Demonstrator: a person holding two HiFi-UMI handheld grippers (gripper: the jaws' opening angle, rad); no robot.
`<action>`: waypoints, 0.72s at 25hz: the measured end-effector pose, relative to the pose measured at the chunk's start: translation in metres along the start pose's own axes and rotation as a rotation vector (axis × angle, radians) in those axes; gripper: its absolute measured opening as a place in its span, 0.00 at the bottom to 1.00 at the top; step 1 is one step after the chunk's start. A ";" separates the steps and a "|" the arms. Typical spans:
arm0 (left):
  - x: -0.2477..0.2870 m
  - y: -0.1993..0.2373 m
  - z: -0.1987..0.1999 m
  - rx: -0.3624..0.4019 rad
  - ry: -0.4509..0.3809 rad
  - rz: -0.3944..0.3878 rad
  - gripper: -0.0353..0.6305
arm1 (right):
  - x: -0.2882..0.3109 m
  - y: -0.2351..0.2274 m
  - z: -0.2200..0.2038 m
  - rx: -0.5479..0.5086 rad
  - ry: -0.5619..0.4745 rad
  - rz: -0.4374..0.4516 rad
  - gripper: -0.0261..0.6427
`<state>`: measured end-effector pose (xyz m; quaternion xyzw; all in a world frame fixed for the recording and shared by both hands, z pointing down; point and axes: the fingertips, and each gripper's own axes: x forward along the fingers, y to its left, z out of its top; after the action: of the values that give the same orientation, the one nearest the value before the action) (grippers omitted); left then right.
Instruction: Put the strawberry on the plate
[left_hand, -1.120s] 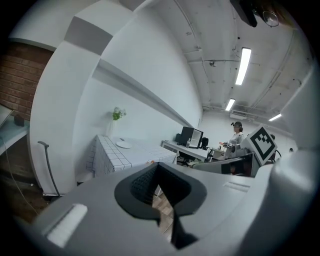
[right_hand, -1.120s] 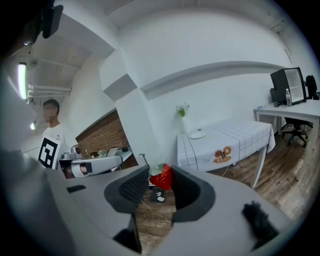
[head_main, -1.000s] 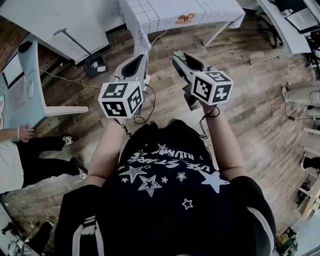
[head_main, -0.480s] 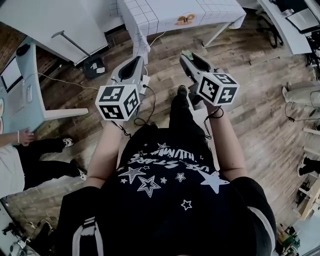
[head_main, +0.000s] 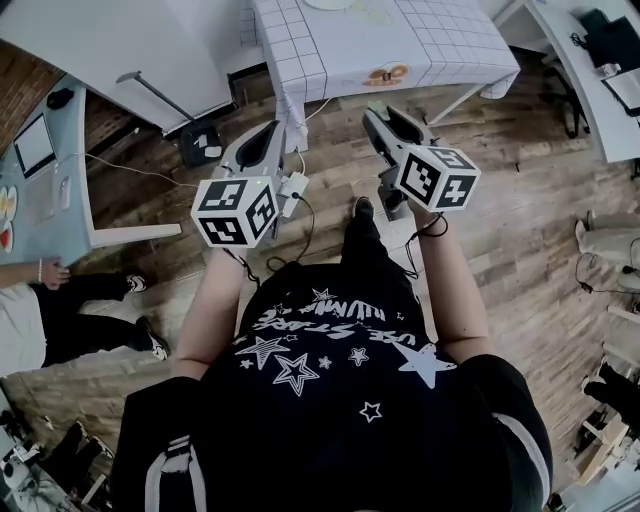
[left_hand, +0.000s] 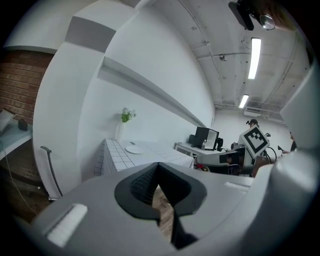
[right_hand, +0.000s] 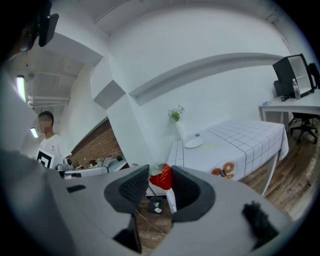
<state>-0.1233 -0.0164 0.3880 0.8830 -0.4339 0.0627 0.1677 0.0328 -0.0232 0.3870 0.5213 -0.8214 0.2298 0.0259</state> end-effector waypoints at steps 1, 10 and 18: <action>0.012 -0.001 0.004 -0.002 -0.001 0.008 0.07 | 0.006 -0.011 0.005 0.003 0.007 0.009 0.26; 0.111 -0.006 0.024 -0.018 0.040 0.125 0.07 | 0.050 -0.107 0.055 -0.004 0.060 0.077 0.26; 0.175 -0.020 0.031 -0.008 0.089 0.207 0.07 | 0.071 -0.173 0.076 0.055 0.075 0.140 0.26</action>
<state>-0.0009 -0.1467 0.3991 0.8292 -0.5151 0.1171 0.1827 0.1658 -0.1745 0.3995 0.4542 -0.8476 0.2731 0.0261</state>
